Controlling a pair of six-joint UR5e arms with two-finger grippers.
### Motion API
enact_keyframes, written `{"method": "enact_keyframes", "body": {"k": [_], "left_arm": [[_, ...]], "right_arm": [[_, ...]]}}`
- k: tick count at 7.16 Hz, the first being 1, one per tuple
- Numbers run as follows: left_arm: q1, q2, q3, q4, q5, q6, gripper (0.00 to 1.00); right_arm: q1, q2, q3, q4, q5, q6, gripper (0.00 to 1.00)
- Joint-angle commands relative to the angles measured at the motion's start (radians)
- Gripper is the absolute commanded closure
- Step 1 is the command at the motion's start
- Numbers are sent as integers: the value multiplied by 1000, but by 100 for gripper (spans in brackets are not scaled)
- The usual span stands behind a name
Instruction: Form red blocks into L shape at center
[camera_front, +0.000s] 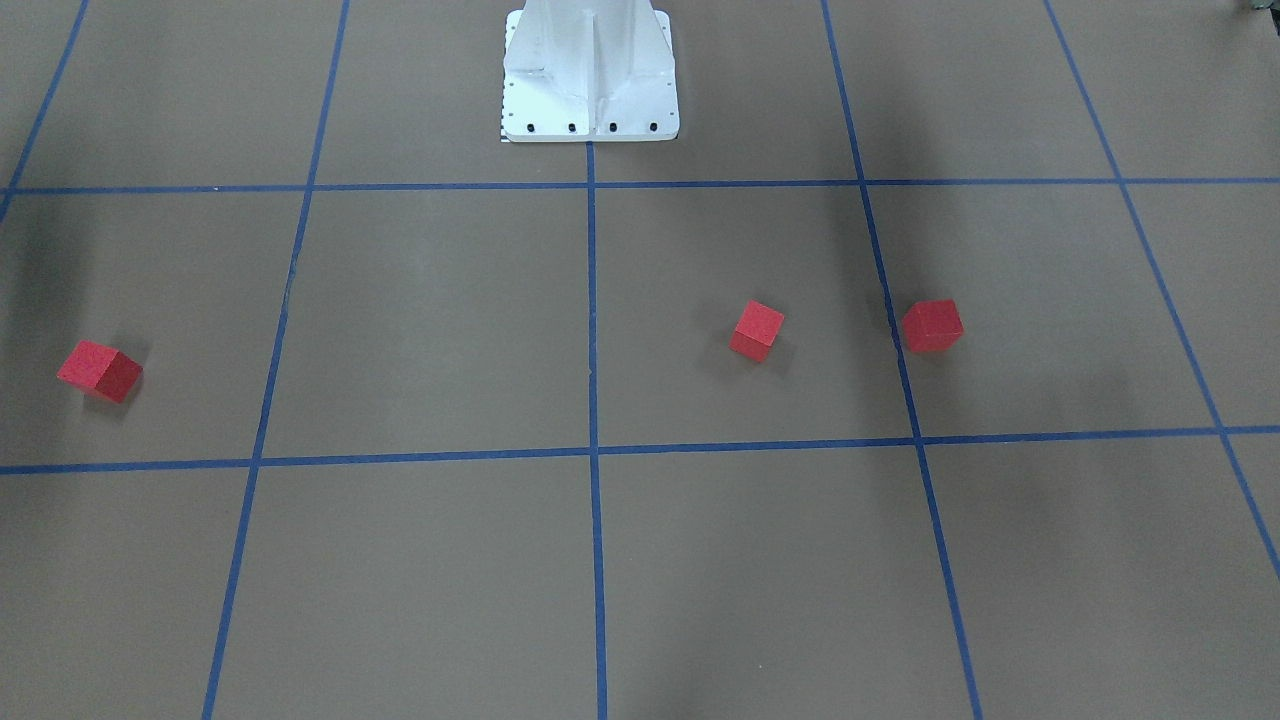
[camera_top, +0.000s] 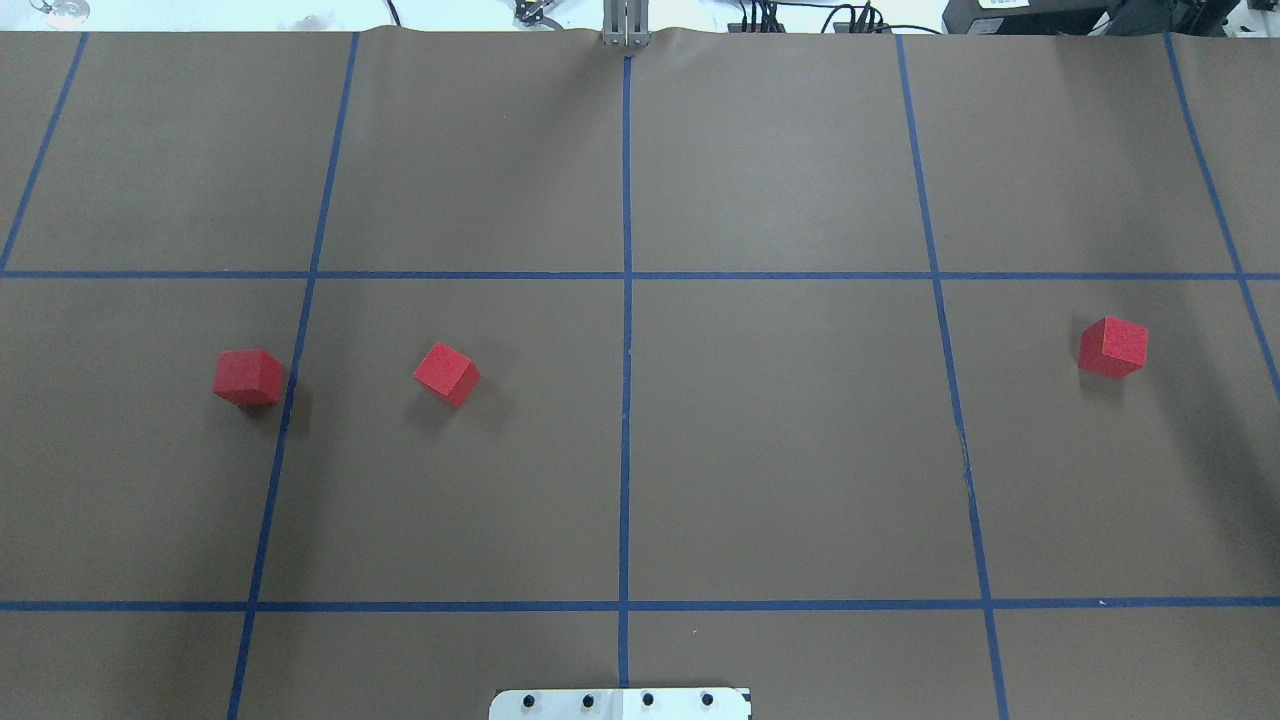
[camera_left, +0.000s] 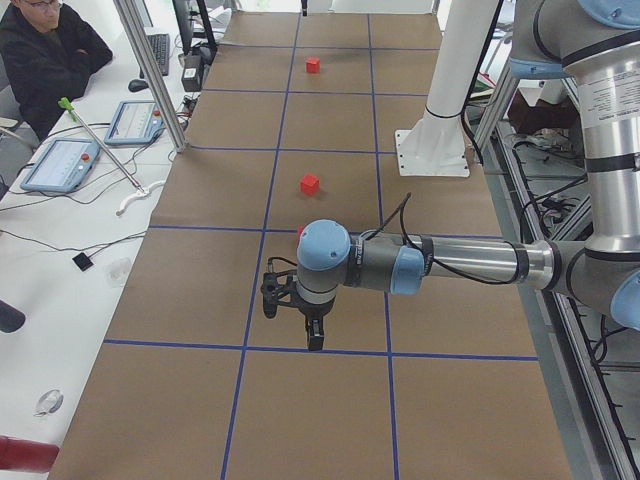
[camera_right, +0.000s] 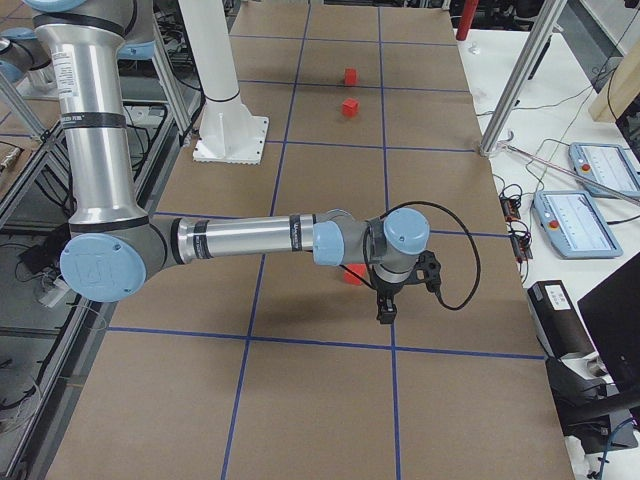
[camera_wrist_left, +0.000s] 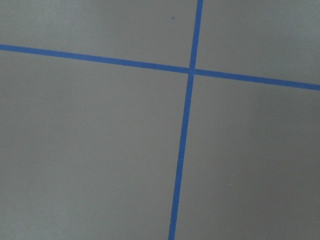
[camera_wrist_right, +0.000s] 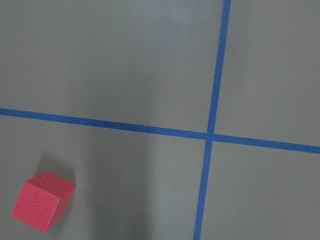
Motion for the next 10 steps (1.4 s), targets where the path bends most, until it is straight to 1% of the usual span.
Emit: {"method": "enact_keyframes", "body": {"k": [1,4,5,7,9,10], "left_arm": [[1,13,-11,-33,-6,7,0],[1,2,23,-37,0,10,0],[1,2,18,-37,-3,10,0],[1,2,17,-37,-3,3,0],[1,4,15,-37,-3,7,0],[1,7,11,-37,-5,6,0]], "right_arm": [[0,-2,11,0,-4,-1,1],[-2,-9,7,2,-4,-3,1],[0,-12,7,0,-4,-3,1],[-2,-43,-11,71,4,-2,1],[-21,-60,-41,176,12,2,1],[-31,-62,-41,181,12,9,1]]}}
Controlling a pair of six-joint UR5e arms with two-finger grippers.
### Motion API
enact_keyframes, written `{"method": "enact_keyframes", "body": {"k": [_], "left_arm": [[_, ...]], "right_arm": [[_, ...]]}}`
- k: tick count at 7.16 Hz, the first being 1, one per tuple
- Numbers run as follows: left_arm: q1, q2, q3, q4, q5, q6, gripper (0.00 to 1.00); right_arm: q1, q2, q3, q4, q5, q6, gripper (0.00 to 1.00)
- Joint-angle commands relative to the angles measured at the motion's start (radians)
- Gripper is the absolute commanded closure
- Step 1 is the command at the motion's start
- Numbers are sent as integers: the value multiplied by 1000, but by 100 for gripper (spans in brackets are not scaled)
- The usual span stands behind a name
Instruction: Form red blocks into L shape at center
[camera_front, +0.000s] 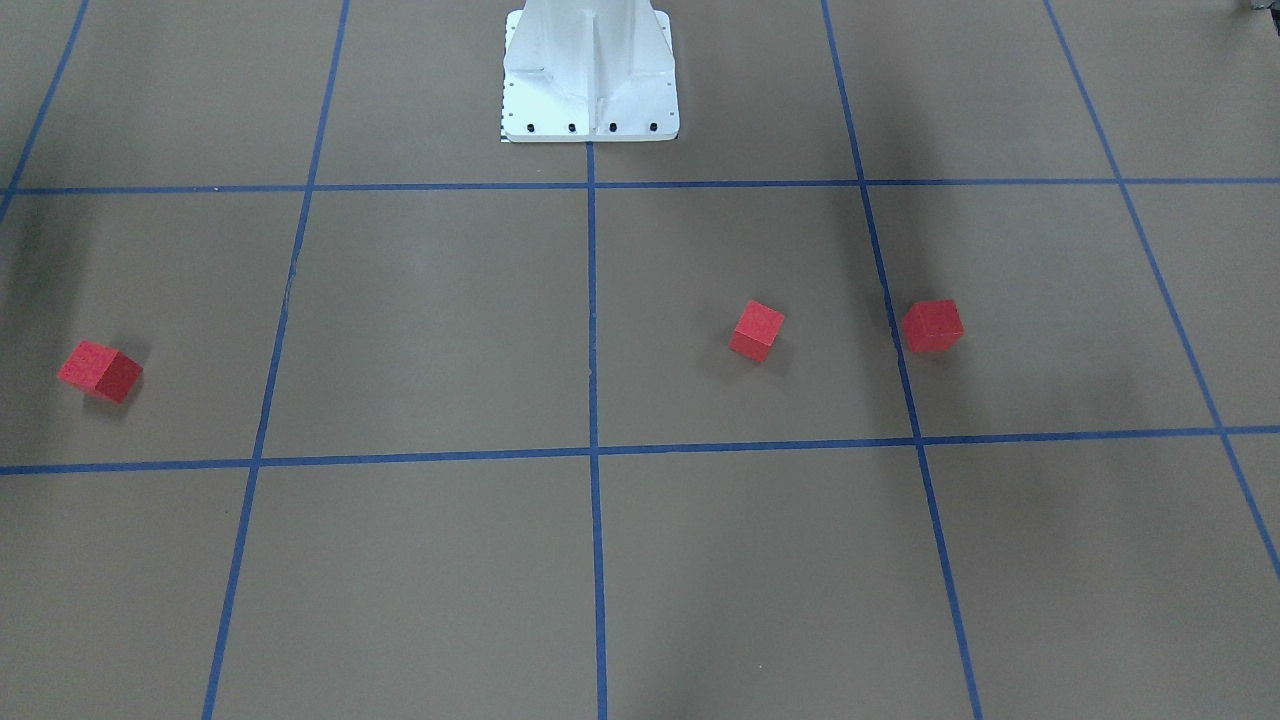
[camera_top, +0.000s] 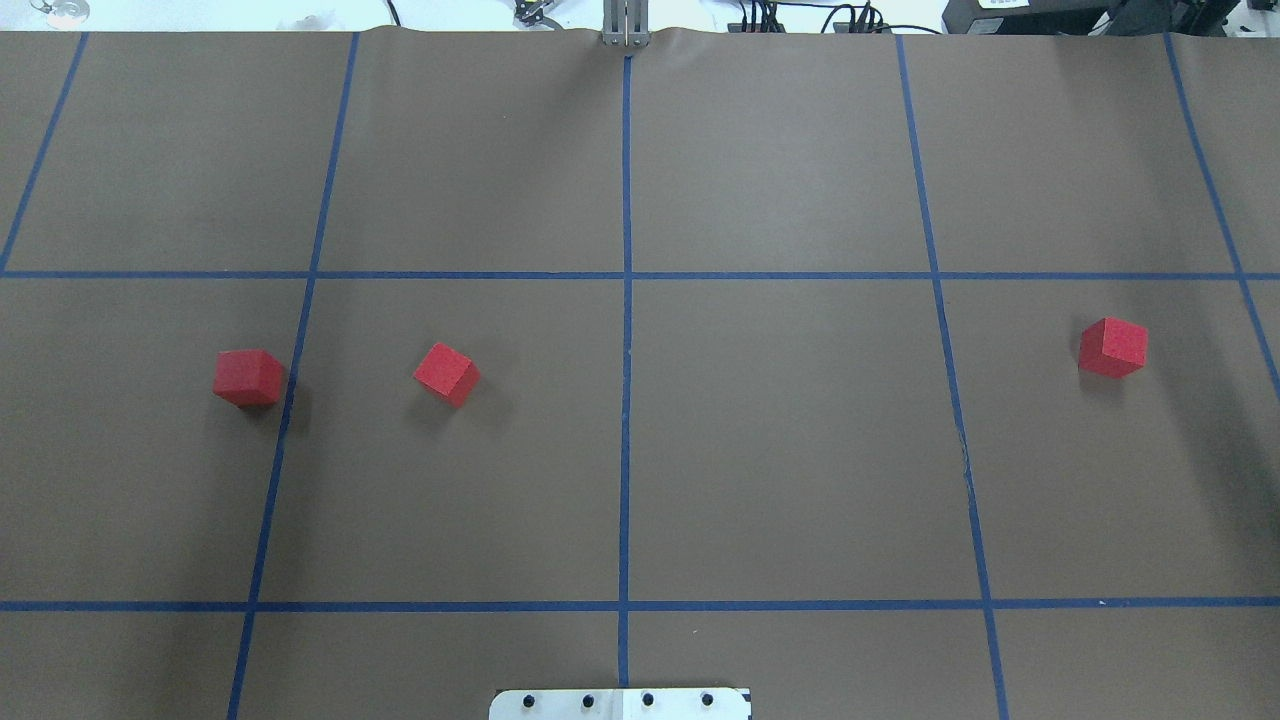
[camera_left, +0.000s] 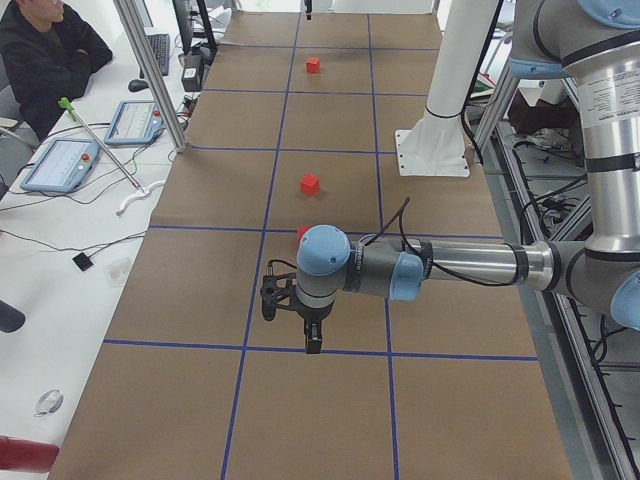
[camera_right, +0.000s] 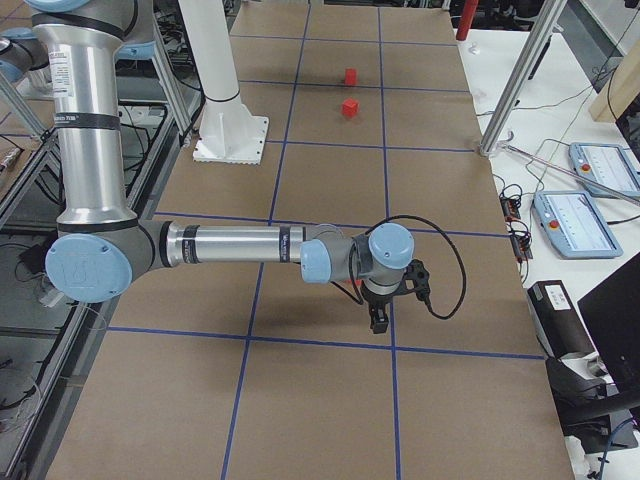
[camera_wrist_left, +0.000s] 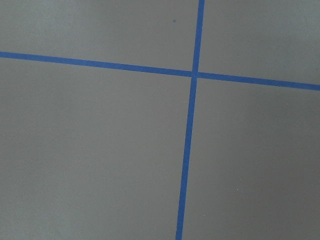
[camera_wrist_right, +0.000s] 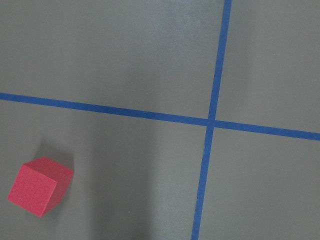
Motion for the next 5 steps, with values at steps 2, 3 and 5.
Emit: {"method": "enact_keyframes", "body": {"k": [2,3,5], "left_arm": [[0,7,-5,-9,-1,3,0],[0,10,-5,-19,-3,3,0],[0,10,-5,-18,-18,3,0]], "right_arm": [[-96,-5,-8,28,-10,31,1],[-130,-3,-9,38,-12,82,1],[-171,-3,-6,117,-12,286,3]]}}
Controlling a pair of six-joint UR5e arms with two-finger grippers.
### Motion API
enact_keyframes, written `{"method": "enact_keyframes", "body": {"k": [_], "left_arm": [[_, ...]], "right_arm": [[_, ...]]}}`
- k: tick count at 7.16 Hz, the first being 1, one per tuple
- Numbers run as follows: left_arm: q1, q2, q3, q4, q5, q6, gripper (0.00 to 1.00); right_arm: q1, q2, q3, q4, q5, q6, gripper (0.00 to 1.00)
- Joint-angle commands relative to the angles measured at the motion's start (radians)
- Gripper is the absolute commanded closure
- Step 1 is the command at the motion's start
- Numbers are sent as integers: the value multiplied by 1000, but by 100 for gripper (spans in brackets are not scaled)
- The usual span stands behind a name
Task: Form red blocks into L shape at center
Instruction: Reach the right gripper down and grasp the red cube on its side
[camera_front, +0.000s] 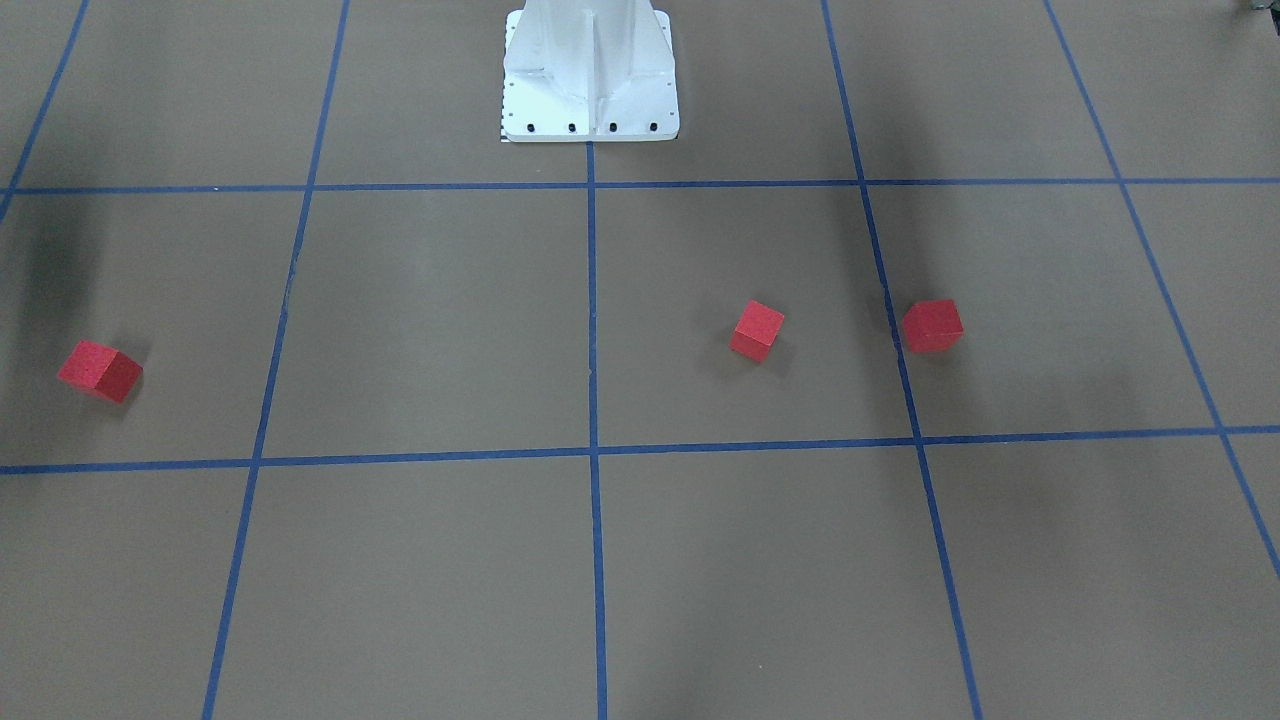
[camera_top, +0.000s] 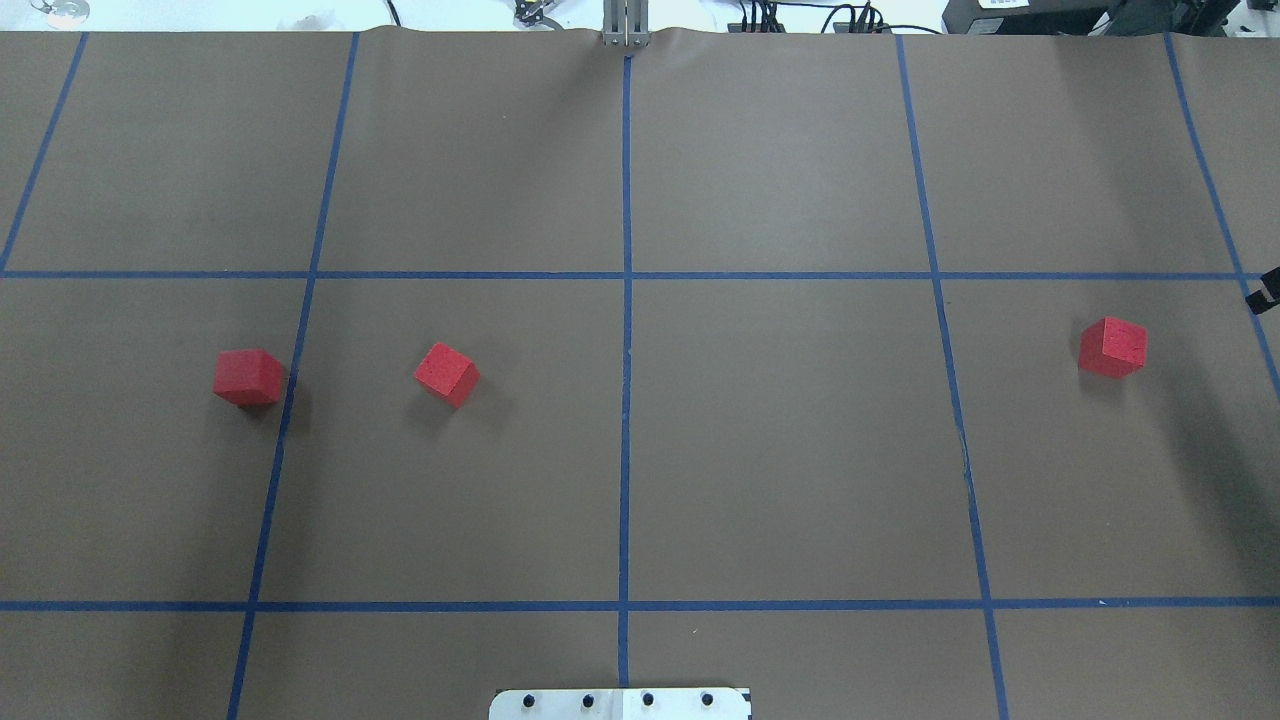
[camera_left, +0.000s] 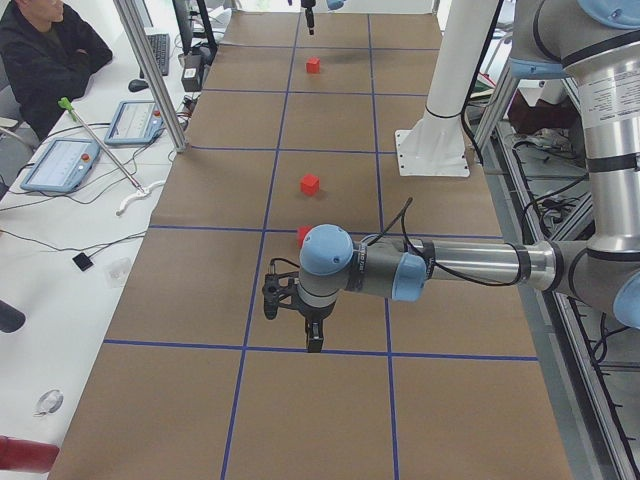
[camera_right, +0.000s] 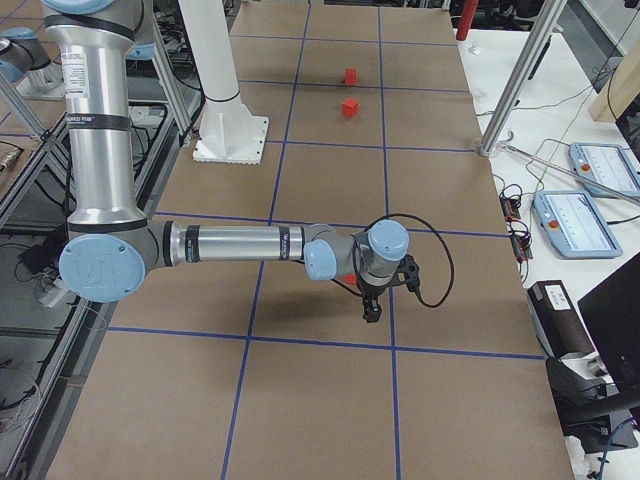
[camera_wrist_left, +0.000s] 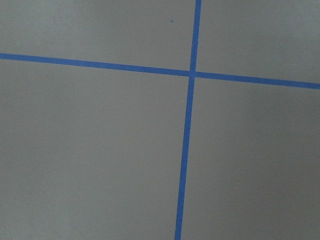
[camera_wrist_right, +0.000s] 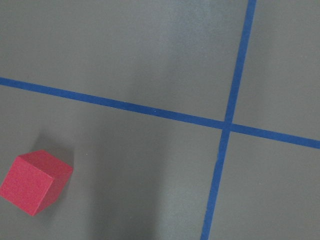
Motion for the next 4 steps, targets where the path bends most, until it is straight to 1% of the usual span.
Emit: {"method": "enact_keyframes", "body": {"k": [1,2,3,4], "left_arm": [[0,1,0,-1,-20,-1,0],[0,2,0,2,-43,-1,0],[0,1,0,0,-43,-1,0],[0,2,-2,0,-43,-1,0]], "right_arm": [[-68,0,1,118,-7,303,6],[-111,5,5,163,-15,453,6],[-157,5,5,224,-49,564,4],[-179,6,2,287,-61,687,4]]}}
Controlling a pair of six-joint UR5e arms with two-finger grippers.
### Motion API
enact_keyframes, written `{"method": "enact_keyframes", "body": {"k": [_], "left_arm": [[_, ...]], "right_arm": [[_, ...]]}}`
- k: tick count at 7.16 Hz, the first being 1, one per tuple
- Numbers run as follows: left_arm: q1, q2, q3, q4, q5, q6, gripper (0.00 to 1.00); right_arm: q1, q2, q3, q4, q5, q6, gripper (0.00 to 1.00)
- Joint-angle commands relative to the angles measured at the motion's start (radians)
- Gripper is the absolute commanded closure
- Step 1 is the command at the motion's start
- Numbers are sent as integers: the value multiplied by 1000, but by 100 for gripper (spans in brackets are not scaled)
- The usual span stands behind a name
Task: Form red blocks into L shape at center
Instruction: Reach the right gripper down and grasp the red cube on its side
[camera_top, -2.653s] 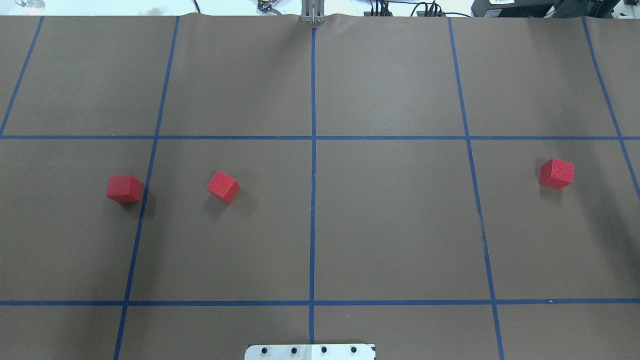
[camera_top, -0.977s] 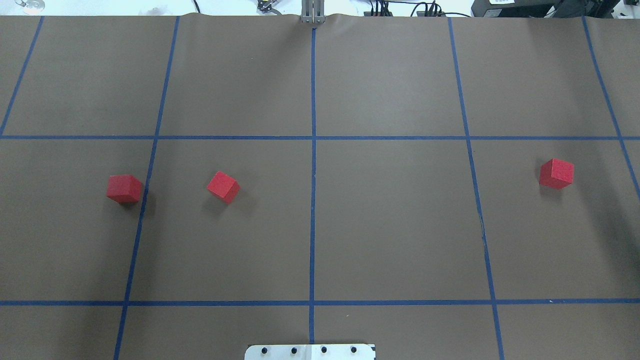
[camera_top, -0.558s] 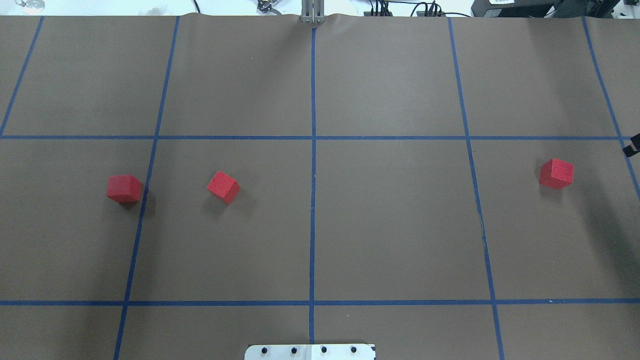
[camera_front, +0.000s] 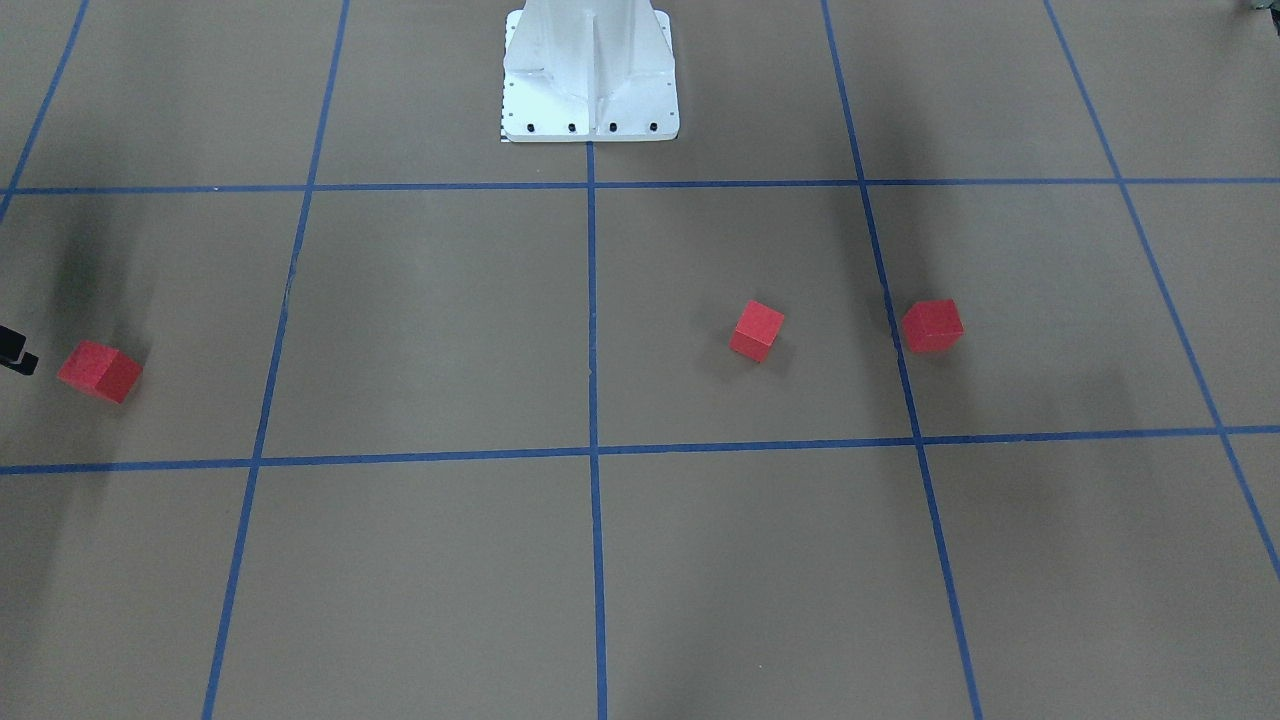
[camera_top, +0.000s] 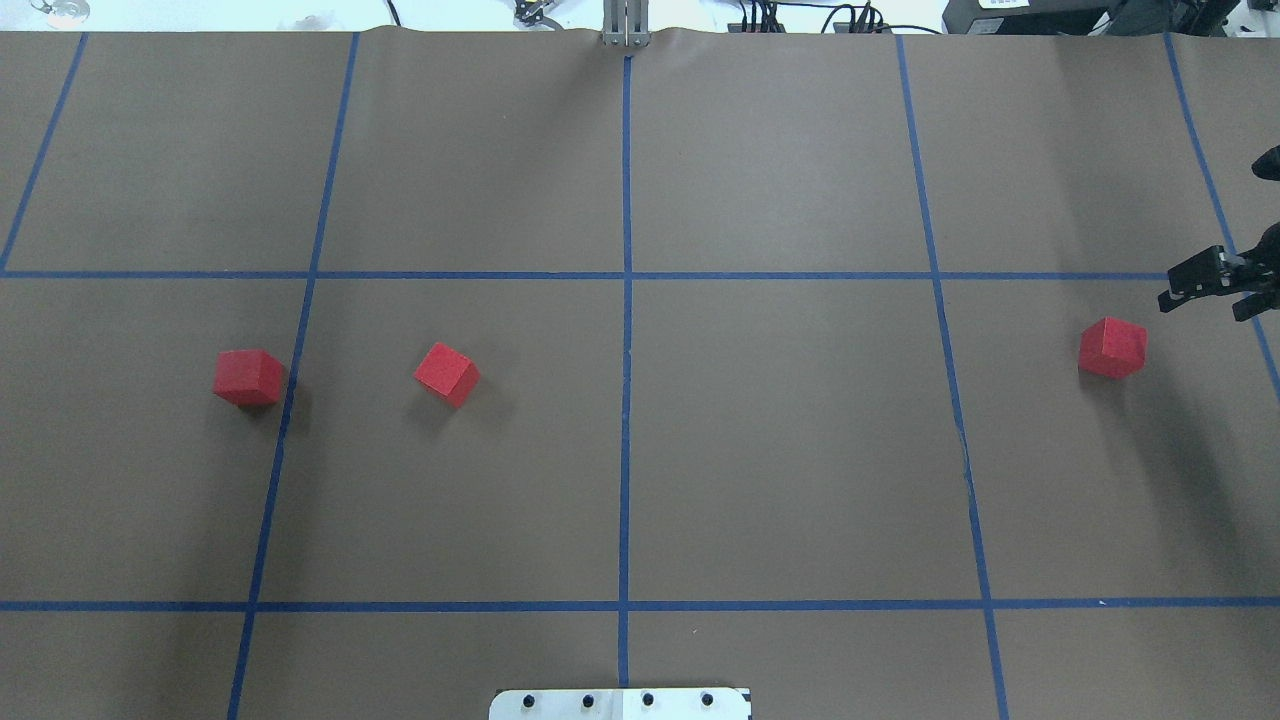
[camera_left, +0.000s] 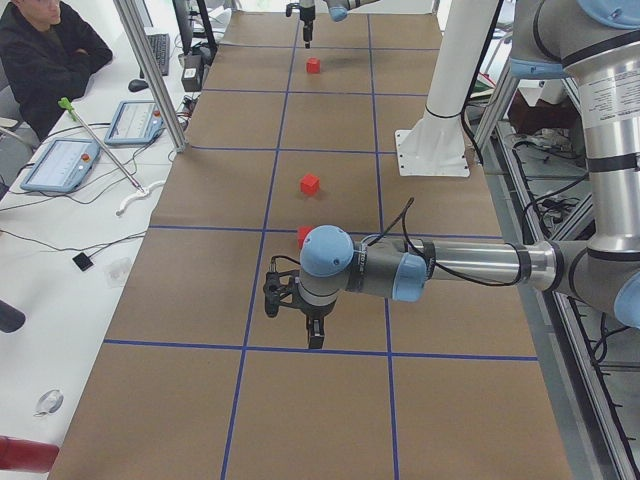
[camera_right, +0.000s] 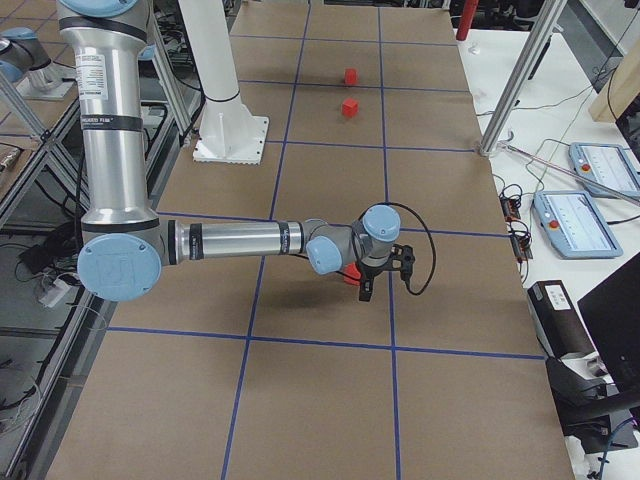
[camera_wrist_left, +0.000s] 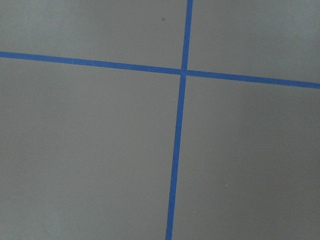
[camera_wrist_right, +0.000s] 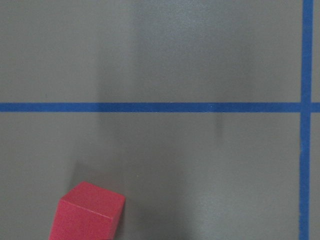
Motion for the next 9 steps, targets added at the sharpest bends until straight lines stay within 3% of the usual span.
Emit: {"method": "enact_keyframes", "body": {"k": [1,5,9], "left_arm": [[0,-1,-1,0,-3,0,0],[0,1,-13,1,-3,0,0],[-2,1,-16,1,-3,0,0]], "right_arm": [[-47,0,-5,111,-47,204,3],[-130,5,1,116,-121,283,2],[-165,5,-6,116,-124,284,5]]}}
